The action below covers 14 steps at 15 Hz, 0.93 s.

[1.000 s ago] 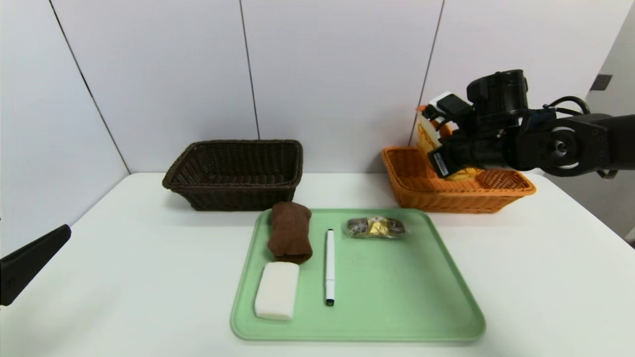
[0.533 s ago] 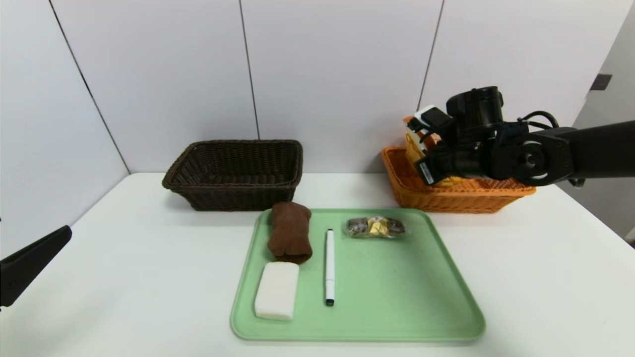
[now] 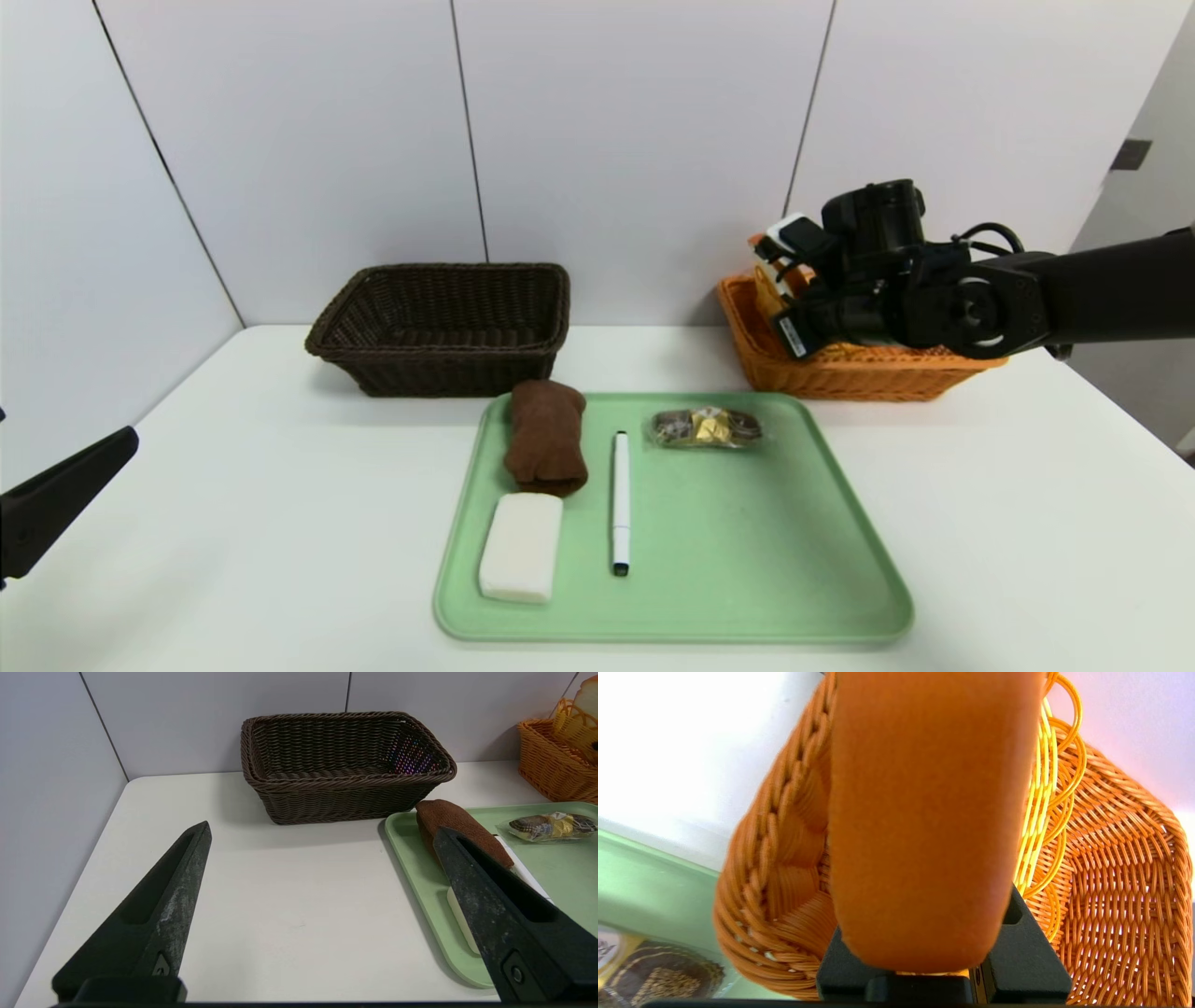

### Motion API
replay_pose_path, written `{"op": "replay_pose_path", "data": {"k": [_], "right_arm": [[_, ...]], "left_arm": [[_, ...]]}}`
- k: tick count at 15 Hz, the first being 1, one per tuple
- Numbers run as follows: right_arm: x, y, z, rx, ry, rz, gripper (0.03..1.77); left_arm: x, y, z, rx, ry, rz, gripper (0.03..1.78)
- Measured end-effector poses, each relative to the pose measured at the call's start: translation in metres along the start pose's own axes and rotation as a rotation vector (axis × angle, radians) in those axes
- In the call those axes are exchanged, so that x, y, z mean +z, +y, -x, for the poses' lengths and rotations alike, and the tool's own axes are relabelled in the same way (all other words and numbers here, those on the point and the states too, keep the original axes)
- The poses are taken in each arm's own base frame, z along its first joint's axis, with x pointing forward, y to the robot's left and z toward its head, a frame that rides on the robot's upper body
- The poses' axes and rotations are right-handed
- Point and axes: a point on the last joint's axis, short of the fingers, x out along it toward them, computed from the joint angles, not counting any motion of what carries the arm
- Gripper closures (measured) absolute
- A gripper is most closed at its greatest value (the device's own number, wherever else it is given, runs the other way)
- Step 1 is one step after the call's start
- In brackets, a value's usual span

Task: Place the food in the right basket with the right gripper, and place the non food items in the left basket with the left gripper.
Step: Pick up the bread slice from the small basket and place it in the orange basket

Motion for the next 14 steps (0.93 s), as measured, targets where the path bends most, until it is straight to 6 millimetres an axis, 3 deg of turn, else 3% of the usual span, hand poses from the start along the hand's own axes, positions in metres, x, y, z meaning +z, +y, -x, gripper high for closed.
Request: {"op": "replay_pose_path", "data": {"k": [3,8,11,14], "right_arm": [[-0.002,0.001,-0.003,0.001,0.008,0.002,1.39],[0.002,0.001,-0.006,-0.011,-0.043,-0.011,0.79],[0.003,0.000,-0.003,-0.013,-0.048,-0.013,0.56],[0.011,-0.007,0.012,-0.023,-0.082,-0.012,0.41]], "left_arm": [[-0.001,0.000,0.000,0.001,0.002,0.000,0.12],[-0.001,0.000,0.000,0.002,0.001,0.001,0.12],[-0.001,0.000,0.000,0.000,0.002,0.001,0.12],[-0.001,0.000,0.000,0.000,0.002,0.001,0.12]]}}
